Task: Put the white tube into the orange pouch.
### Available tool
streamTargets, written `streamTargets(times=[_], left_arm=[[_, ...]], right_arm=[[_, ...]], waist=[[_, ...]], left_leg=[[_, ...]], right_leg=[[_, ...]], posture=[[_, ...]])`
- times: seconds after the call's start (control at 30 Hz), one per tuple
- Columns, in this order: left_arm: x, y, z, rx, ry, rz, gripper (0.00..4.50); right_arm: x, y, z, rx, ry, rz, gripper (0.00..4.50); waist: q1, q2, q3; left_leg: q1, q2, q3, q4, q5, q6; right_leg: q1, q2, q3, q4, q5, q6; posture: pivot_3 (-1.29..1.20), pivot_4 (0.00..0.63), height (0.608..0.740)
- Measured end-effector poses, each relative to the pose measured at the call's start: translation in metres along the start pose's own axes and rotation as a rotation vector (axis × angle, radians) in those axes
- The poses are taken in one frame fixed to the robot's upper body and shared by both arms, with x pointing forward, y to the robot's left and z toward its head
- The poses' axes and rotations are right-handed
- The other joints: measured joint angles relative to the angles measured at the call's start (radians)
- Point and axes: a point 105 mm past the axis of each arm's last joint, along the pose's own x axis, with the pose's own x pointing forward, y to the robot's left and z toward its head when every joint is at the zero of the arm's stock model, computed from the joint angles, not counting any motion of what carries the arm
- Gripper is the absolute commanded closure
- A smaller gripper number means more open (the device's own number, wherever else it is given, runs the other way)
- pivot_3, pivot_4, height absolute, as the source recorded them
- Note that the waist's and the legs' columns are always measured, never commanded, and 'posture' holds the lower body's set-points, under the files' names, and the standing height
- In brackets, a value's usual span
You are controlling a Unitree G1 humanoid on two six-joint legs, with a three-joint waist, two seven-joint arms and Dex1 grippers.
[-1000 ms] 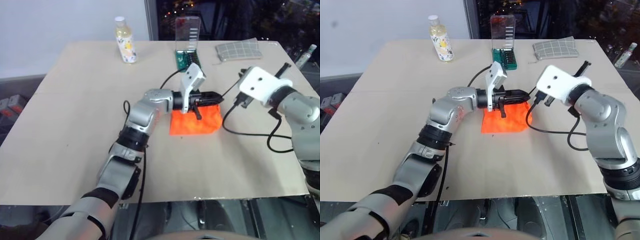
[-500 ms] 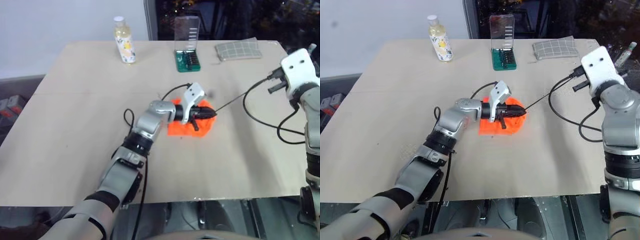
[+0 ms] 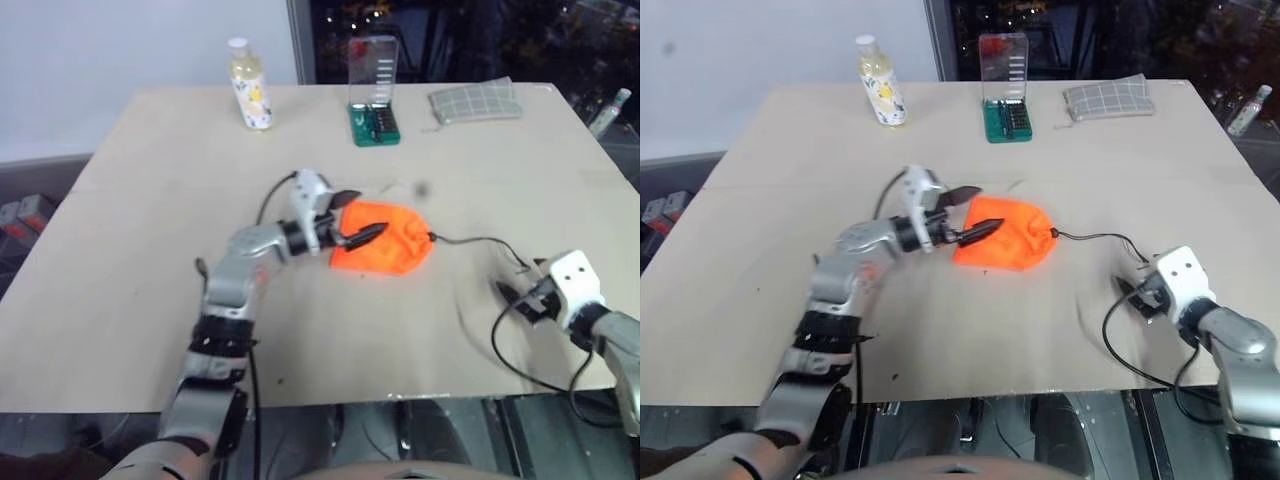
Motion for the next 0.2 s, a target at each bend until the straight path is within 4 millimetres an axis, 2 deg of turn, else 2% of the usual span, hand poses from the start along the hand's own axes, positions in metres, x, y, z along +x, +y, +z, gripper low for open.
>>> streamTargets(times=[0.03, 0.07, 0.1, 0.13, 0.2], left_arm=[[-0.013, 0.003, -0.002, 0.002, 0.012, 0.026, 0.0], [-0.041, 0.008, -0.009, -0.01, 0.031, 0.075, 0.0], [-0.061, 0.011, -0.016, -0.025, 0.055, 0.117, 0.0], [-0.09, 0.016, -0.026, -0.043, 0.103, 0.179, 0.0], [-0.122, 0.016, -0.04, -0.075, 0.166, 0.239, 0.0]], right_arm=[[-0.01, 0.004, -0.002, 0.012, 0.002, 0.023, 0.03], [-0.026, 0.012, 0.001, 0.019, -0.014, 0.067, 0.03], [-0.034, 0.017, 0.003, 0.027, -0.021, 0.093, 0.03], [-0.042, 0.022, 0.008, 0.027, -0.039, 0.119, 0.03], [-0.048, 0.024, 0.019, 0.005, -0.07, 0.141, 0.03]], waist=[[0.0, 0.0, 0.0], [-0.002, 0.003, -0.002], [-0.004, 0.003, -0.002], [-0.009, 0.003, -0.002], [-0.005, 0.003, -0.003]], left_leg=[[0.0, 0.001, 0.0, 0.0, 0.0, 0.0], [0.0, 0.002, 0.0, 0.0, 0.0, 0.0], [0.001, 0.004, 0.001, -0.001, 0.0, 0.0], [0.001, 0.006, 0.002, -0.001, -0.001, -0.002], [0.001, 0.007, 0.003, 0.0, -0.003, -0.004]], right_leg=[[0.0, 0.0, 0.0, 0.0, 0.0, 0.0], [0.0, -0.001, 0.0, 0.0, 0.0, 0.0], [0.0, -0.001, 0.001, -0.001, 0.0, 0.0], [0.0, 0.0, 0.002, -0.001, -0.001, -0.001], [0.001, 0.0, 0.001, -0.002, -0.004, -0.002]], posture=[[0.0, 0.15, 0.74], [0.0, 0.15, 0.74], [0.0, 0.15, 0.74], [0.0, 0.15, 0.74], [0.0, 0.15, 0.74]])
